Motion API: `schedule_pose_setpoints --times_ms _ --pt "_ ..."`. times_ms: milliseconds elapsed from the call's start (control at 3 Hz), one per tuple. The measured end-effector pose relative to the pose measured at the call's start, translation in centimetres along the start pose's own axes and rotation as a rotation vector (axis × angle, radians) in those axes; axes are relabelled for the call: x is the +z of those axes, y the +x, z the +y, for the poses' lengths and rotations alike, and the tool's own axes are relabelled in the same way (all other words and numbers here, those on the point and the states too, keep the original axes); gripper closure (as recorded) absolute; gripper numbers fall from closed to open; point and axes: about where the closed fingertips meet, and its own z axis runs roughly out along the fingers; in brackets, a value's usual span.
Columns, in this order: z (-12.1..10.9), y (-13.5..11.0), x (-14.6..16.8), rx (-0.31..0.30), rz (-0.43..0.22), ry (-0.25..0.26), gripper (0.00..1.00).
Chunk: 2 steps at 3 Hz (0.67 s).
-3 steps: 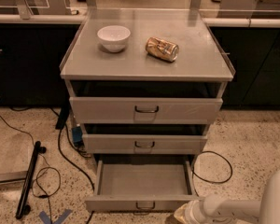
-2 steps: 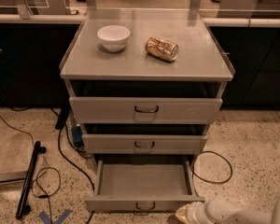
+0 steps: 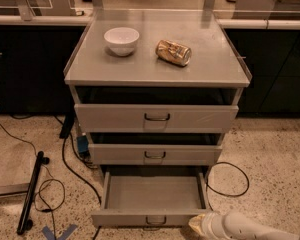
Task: Close bottom drawer
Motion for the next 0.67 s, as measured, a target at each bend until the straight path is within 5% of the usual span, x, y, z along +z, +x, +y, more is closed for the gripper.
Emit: schedule_pose_setpoints --times_ms 667 --pt "0.01 0.0 0.0 0.0 0.0 0.0 0.36"
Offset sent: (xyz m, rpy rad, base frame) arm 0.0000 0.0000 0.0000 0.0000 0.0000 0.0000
